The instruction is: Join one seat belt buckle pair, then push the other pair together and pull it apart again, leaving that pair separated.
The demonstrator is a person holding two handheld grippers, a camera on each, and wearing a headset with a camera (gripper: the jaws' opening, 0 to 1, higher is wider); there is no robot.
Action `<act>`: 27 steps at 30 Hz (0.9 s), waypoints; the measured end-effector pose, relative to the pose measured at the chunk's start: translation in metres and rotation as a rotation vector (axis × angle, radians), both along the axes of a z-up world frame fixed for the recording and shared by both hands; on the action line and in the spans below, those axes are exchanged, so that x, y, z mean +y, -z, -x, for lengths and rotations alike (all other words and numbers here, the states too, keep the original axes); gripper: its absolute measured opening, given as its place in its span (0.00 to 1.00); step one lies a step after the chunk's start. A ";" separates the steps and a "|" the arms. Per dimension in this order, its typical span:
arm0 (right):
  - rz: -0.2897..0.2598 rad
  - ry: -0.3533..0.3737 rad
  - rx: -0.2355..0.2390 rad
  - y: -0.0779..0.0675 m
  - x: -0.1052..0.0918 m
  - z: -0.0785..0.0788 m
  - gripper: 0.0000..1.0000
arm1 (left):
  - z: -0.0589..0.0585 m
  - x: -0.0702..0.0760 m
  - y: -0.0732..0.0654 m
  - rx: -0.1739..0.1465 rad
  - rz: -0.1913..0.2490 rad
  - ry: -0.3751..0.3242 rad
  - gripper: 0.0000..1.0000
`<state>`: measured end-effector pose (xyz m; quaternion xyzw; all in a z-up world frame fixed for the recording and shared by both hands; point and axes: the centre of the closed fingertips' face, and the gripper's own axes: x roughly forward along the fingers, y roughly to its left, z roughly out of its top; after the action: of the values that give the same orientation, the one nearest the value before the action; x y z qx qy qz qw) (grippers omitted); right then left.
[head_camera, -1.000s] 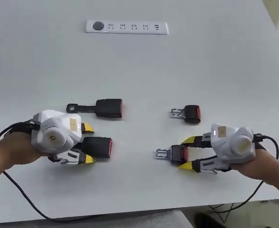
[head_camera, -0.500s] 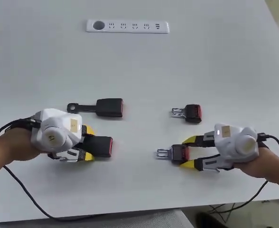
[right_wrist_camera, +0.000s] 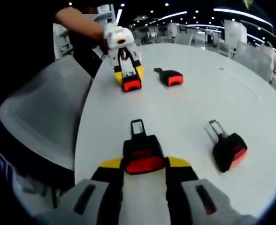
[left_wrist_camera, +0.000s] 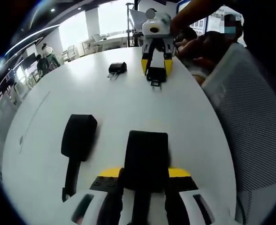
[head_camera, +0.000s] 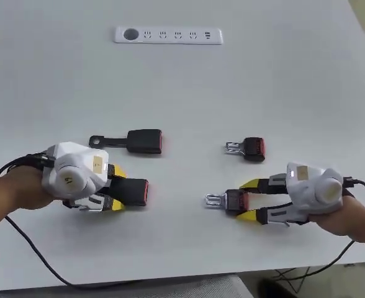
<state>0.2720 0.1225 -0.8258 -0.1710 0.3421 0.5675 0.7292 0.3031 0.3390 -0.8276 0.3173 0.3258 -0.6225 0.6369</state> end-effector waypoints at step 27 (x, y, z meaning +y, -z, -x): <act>-0.099 0.059 -0.051 -0.001 0.055 -0.014 0.35 | 0.001 0.001 0.000 0.015 -0.023 -0.006 0.35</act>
<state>0.2858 0.1774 -0.8252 -0.1391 0.3000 0.5573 0.7617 0.3025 0.3398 -0.8273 0.3189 0.3385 -0.6190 0.6329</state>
